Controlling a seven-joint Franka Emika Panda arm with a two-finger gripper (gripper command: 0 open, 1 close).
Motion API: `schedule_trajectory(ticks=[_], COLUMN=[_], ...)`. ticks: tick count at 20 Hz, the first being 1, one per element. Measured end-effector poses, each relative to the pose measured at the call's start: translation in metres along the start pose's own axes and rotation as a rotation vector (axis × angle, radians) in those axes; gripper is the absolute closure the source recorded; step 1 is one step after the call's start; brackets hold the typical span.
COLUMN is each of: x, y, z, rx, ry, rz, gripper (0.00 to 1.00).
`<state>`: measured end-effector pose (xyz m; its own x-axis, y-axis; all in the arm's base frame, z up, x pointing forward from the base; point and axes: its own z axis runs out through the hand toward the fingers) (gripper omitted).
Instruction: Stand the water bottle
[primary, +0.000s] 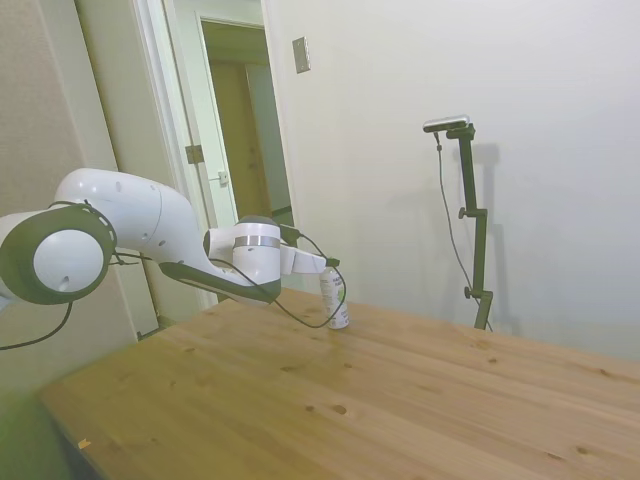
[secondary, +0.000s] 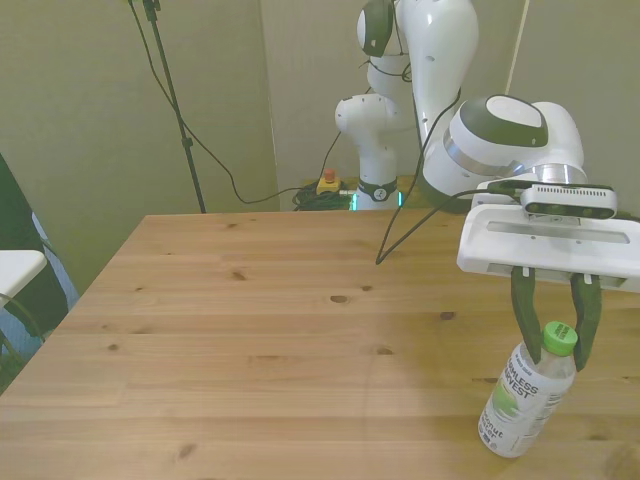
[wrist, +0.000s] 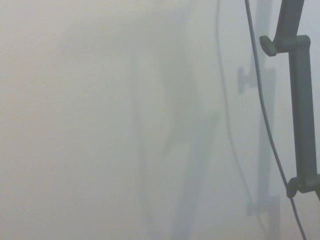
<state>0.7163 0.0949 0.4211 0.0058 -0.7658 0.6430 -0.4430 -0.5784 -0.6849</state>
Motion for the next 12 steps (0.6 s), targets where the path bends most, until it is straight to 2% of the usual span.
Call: schedule_trajectory(ticks=[12], x=[0.007], y=[0.0023], z=[-0.002], rx=[-0.003], ry=[0.003], rz=[0.003], gripper=[0.0])
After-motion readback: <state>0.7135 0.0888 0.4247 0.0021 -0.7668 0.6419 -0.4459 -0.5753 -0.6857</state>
